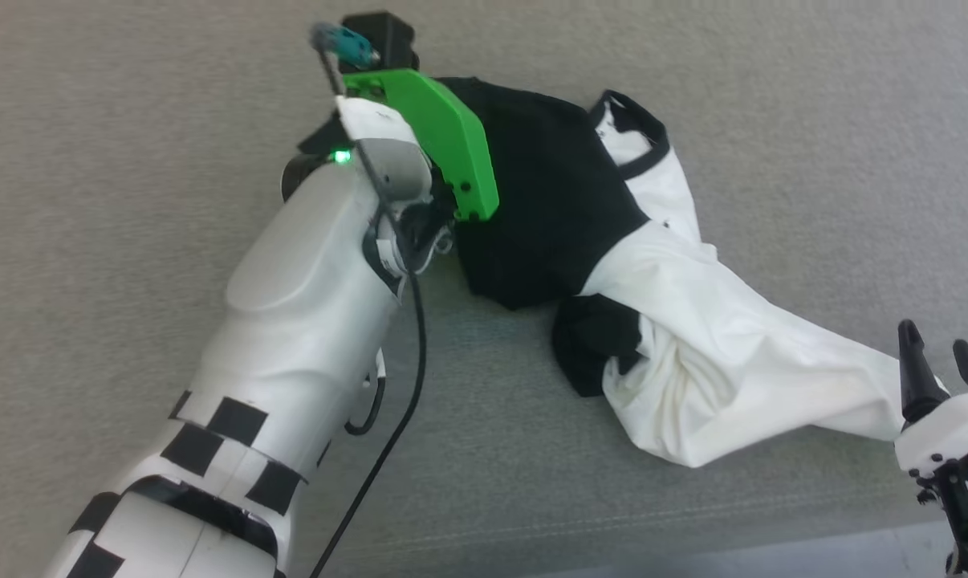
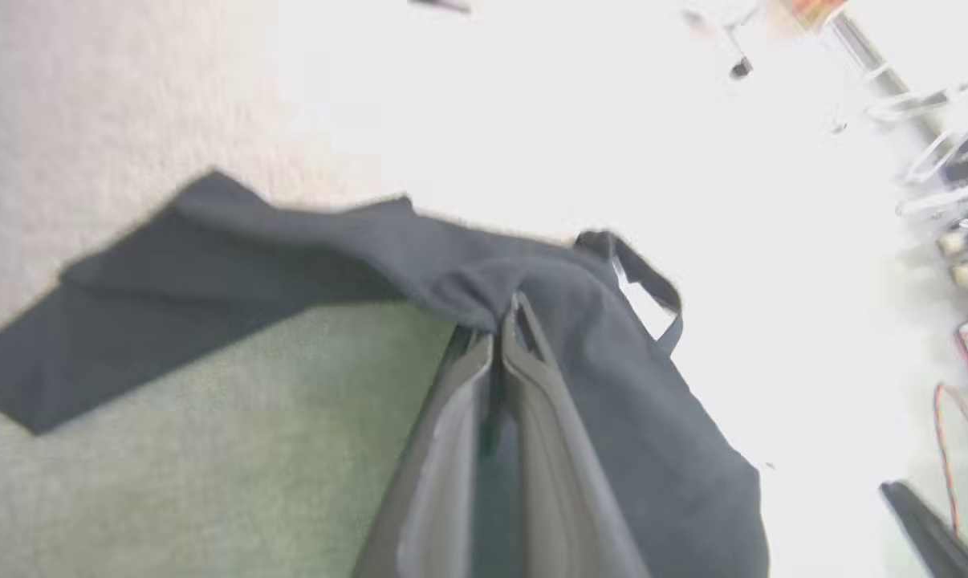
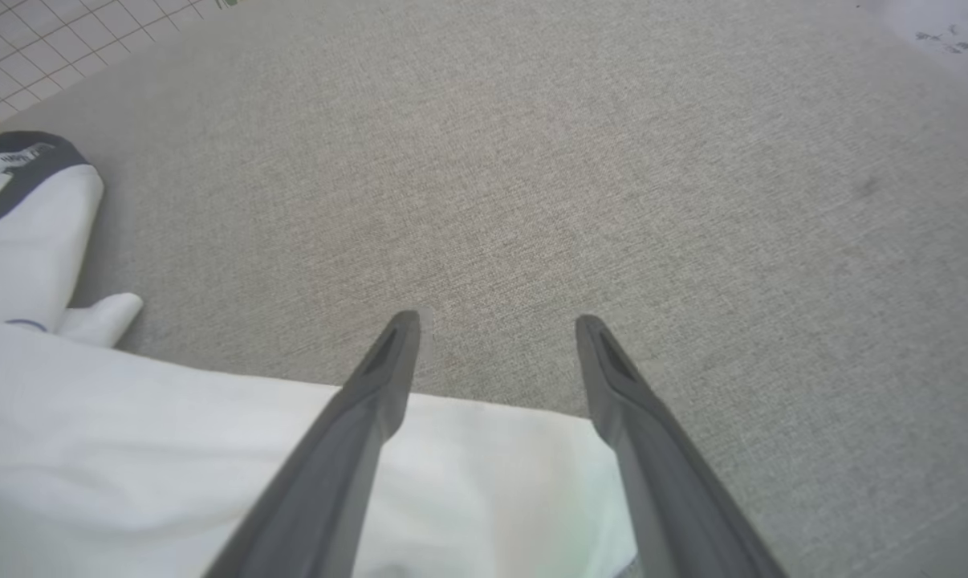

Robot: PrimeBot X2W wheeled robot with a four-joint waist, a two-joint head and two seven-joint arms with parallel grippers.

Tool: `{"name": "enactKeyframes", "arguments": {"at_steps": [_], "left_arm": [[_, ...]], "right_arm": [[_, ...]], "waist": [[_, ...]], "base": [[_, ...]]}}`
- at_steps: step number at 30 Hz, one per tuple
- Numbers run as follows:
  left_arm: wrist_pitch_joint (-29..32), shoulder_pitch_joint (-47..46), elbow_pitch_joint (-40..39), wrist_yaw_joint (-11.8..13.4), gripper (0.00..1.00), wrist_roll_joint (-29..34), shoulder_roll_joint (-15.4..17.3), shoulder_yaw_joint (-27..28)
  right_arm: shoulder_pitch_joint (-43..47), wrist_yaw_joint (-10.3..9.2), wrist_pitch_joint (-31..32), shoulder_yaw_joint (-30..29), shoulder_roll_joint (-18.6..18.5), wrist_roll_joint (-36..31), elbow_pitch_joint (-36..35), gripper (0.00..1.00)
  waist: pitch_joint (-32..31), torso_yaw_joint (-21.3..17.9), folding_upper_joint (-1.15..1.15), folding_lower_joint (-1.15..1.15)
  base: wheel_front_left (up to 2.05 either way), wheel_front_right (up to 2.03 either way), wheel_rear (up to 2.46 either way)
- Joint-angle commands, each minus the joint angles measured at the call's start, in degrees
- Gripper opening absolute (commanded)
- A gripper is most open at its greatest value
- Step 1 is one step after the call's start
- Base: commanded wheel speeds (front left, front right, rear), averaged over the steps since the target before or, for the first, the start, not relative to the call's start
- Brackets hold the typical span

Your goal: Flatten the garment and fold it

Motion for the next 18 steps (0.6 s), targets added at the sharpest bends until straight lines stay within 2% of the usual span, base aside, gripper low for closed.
{"name": "enactKeyframes", "arguments": {"at_steps": [1, 4, 7, 14, 18], "left_arm": [[-2.15, 1.01, -1.68, -0.48, 0.00, -0.92, 0.47, 1.59], [-5.32, 3.12, -5.74, 0.10, 0.00, -2.38, 2.91, 4.93], [-7.49, 7.15, -10.08, 2.68, 0.00, -3.07, 6.73, 8.26], [-8.62, 27.58, -20.94, 13.92, 0.00, -6.60, 15.81, 17.79], [-8.93, 40.14, -23.79, 19.49, 0.00, -9.59, 17.05, 22.70]], "right_arm": [[0.88, -0.08, 0.42, -0.16, -0.04, -0.58, -0.51, 1.00], [1.65, -0.08, 1.35, -0.19, 0.00, -1.27, -1.45, 1.00], [2.22, -0.08, 2.10, 0.30, 0.09, -1.46, -2.14, 1.00], [3.85, -0.08, 3.01, 0.46, 0.31, -1.91, -2.94, 1.00], [4.20, -0.08, 3.26, 0.73, 0.38, -2.03, -3.10, 1.00]], "waist": [[-6.33, 6.66, 0.00, -0.01], [-8.91, 9.46, 0.00, -0.01], [-10.96, 11.49, 0.00, -0.01], [-13.36, 14.47, 0.00, -0.01], [-13.55, 15.19, 0.00, -0.01]], "base": [[0.00, 0.00, 0.00], [0.00, 0.00, 0.00], [0.00, 0.00, 0.00], [0.00, 0.00, 0.00], [0.00, 0.00, 0.00]]}}
